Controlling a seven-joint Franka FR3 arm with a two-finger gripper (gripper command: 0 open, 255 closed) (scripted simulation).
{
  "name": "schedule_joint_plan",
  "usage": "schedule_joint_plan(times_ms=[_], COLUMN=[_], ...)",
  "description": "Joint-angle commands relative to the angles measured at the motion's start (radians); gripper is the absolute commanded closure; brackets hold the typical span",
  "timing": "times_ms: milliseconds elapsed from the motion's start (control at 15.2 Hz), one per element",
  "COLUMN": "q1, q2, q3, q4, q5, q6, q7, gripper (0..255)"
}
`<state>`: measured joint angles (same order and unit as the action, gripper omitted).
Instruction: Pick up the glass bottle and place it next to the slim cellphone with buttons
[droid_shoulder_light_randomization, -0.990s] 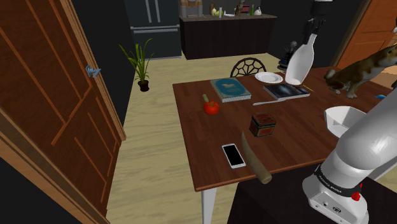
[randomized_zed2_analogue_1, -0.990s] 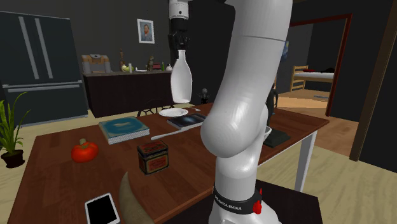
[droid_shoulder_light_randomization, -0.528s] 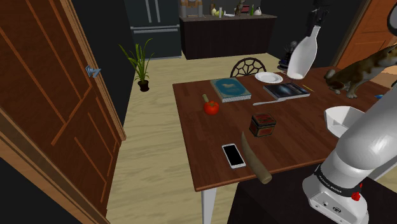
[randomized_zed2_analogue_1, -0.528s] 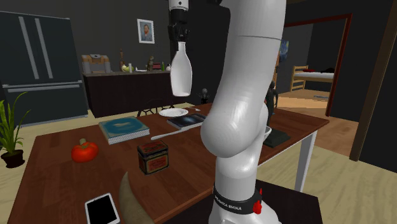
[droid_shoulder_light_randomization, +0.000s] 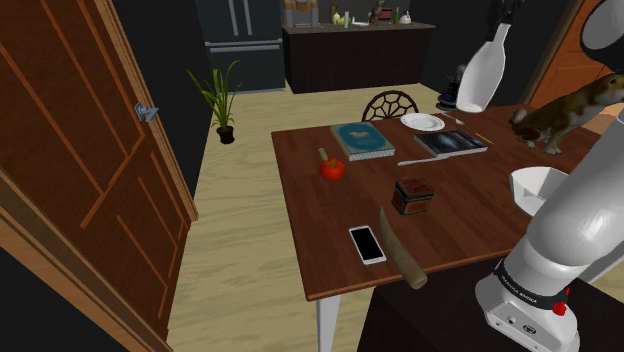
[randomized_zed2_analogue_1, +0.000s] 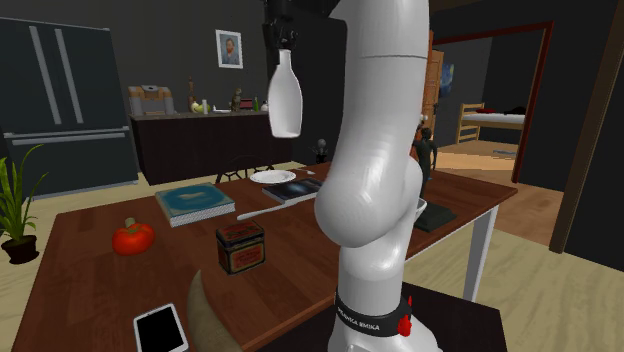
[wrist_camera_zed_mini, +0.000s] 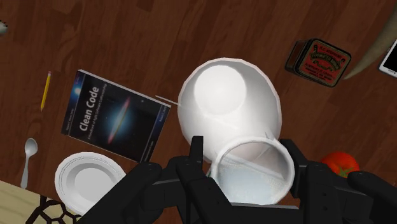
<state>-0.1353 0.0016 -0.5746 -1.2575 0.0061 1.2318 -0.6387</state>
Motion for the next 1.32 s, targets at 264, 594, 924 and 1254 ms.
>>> schedule_joint_plan(times_ms=[264, 594, 924, 1254], q1=[0.051, 0.116, 0.163, 0.204], q2=[-0.067, -0.185, -0.259, -0.299], q3=[0.05, 0.156, 0.257, 0.352], q4=[-0.027, -0.15, -0.231, -0.277], q5=[-0.033, -0.072, -0.074, -0.055], q6=[-0.03, -0.015, -0.01, -0.007], q7=[0.092, 0.255, 0.406, 0.547], gripper=[255, 255, 255, 255])
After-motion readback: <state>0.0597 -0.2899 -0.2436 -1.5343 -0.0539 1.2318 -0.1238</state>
